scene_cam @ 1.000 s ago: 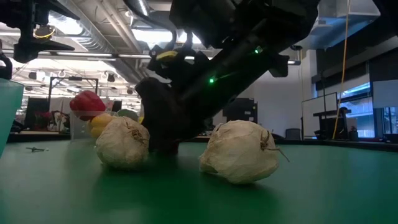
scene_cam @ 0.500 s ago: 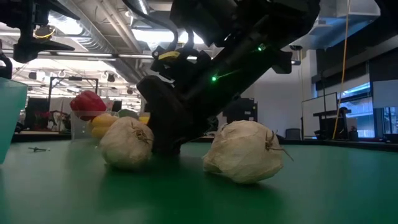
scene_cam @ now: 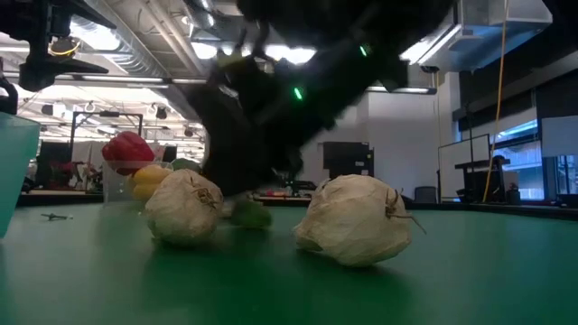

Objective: Sort produce into baskets
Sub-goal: Put the green chili pepper into the green bin

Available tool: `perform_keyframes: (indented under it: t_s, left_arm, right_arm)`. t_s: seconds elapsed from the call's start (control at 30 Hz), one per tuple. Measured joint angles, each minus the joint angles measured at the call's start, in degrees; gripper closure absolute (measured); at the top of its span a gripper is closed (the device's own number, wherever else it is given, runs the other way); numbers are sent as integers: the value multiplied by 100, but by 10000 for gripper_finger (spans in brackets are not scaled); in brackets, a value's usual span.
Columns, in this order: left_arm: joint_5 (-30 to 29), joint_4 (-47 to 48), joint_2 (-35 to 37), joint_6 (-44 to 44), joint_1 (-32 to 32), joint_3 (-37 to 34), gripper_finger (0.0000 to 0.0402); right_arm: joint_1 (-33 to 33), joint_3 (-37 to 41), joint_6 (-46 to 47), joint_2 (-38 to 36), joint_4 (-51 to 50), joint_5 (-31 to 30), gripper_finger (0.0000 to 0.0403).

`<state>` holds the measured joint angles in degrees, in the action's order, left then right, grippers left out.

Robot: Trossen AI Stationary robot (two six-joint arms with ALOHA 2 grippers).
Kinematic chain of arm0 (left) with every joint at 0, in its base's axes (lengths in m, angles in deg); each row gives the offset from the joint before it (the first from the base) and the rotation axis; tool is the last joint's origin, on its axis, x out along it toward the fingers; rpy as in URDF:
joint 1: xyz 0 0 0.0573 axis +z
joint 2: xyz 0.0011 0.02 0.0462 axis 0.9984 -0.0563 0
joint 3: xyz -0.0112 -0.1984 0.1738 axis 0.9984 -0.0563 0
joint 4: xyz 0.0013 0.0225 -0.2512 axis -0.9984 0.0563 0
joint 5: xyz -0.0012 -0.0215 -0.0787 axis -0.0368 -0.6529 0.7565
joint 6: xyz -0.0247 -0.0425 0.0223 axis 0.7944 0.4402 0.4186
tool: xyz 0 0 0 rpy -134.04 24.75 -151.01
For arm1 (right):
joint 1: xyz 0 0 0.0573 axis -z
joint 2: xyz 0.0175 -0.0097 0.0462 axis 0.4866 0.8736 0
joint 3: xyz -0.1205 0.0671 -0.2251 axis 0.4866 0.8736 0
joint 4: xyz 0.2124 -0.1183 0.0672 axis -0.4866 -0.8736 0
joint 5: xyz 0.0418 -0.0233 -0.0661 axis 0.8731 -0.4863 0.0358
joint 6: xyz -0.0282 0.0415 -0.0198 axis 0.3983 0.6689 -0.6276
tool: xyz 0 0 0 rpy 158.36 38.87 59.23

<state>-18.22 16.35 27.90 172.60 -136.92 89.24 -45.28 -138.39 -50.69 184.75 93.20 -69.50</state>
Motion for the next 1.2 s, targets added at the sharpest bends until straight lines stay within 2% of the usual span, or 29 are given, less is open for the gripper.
perform_keyframes:
  t_s: [0.4,0.53,0.73,0.8,0.93,1.1,1.2]
  left_arm:
    - [0,4,0,-14,2,-1,95]
    - [0,2,0,2,2,-2,95]
    - [1,20,0,-41,0,0,95]
    - [0,49,0,-41,0,0,95]
    - [-1,121,0,-7,1,0,95]
    - [2,127,-2,-39,0,0,95]
    - [-2,135,-1,-68,0,0,95]
  right_arm:
    - [-113,-1253,-984,-38,405,850,281]
    - [-160,-1478,-1030,-90,-609,659,281]
    - [-221,-1499,-543,-292,-3031,-460,281]
    - [-333,-1293,-416,-403,-3303,-676,281]
    - [-519,-462,-19,-884,-2897,-668,281]
    - [-759,1002,675,-1887,-1368,-1209,281]
    - [-749,1512,614,-2127,-476,-879,275]
